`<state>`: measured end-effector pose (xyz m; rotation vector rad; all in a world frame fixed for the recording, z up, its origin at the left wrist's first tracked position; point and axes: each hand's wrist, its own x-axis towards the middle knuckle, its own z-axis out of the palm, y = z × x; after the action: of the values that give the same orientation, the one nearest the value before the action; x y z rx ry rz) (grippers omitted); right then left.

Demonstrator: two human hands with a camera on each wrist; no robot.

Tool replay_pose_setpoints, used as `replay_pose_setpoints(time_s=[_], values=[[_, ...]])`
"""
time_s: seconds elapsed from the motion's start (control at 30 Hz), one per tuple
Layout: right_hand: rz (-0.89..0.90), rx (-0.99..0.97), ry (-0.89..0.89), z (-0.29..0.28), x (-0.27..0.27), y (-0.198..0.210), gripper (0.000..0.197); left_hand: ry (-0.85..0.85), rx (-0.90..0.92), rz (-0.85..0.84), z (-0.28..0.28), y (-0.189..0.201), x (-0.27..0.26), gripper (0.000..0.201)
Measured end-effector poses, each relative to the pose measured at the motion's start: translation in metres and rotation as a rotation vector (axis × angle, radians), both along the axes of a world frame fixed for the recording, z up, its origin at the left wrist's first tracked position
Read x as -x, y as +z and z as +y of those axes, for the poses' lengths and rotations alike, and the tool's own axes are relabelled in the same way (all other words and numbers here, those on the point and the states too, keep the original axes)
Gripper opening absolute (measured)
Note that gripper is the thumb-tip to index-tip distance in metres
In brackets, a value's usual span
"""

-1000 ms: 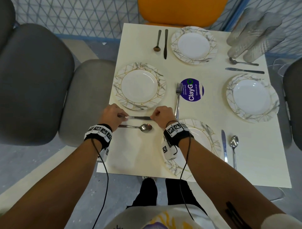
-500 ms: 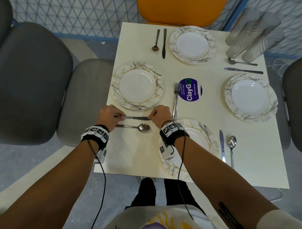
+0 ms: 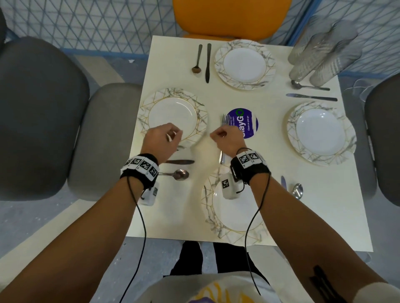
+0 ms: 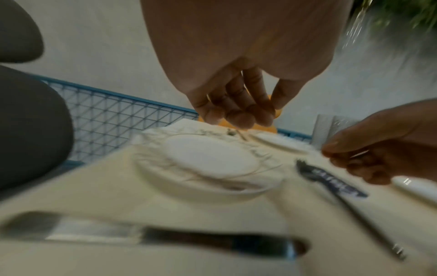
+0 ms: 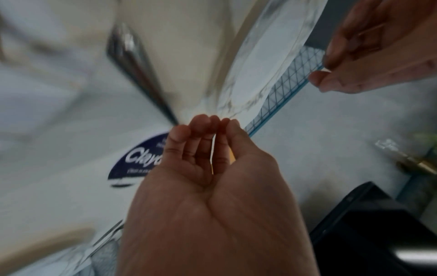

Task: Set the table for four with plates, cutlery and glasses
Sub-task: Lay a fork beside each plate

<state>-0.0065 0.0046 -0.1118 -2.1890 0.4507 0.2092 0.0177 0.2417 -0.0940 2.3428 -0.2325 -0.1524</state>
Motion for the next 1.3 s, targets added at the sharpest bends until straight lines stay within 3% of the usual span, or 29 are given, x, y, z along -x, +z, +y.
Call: replay_pose_setpoints(time_s=[0.13, 0.27, 0.5, 0.6, 0.73, 0.87, 0.97, 1.17, 1.3], values=[[0.022, 0.071, -0.027, -0.038, -0.017, 0.003, 0.019, 0.012, 0.155, 0.108, -0.062, 0.001, -0.01, 0.014], [0.078, 0.133, -0.046, -0.062, -0.036, -0.001, 0.017, 0.039, 0.192, 0.237, -0.113, -0.015, -0.018, 0.013], [0.161, 0.148, -0.018, -0.073, -0.07, -0.015, 0.029, 0.114, -0.044, 0.358, -0.164, -0.044, -0.027, 0.023], [0.163, 0.184, 0.066, -0.074, -0.078, -0.018, 0.025, 0.12, -0.196, 0.35, -0.176, -0.054, -0.026, 0.024], [0.18, 0.204, 0.109, -0.076, -0.085, -0.019, 0.019, 0.184, -0.193, 0.353, -0.182, -0.056, -0.026, 0.017], [0.153, 0.165, 0.079, -0.084, -0.089, -0.014, 0.018, 0.186, -0.18, 0.368, -0.187, -0.053, -0.028, 0.021], [0.11, 0.127, 0.077, -0.095, -0.09, -0.002, 0.019, 0.177, -0.056, 0.409, -0.189, -0.045, -0.03, 0.023], [-0.033, 0.055, 0.002, -0.111, -0.101, 0.033, 0.017, 0.257, 0.513, 0.612, -0.196, -0.01, -0.038, 0.018], [-0.134, -0.144, -0.109, -0.111, -0.099, 0.058, 0.013, 0.285, 0.725, 0.595, -0.19, 0.017, -0.041, 0.015]])
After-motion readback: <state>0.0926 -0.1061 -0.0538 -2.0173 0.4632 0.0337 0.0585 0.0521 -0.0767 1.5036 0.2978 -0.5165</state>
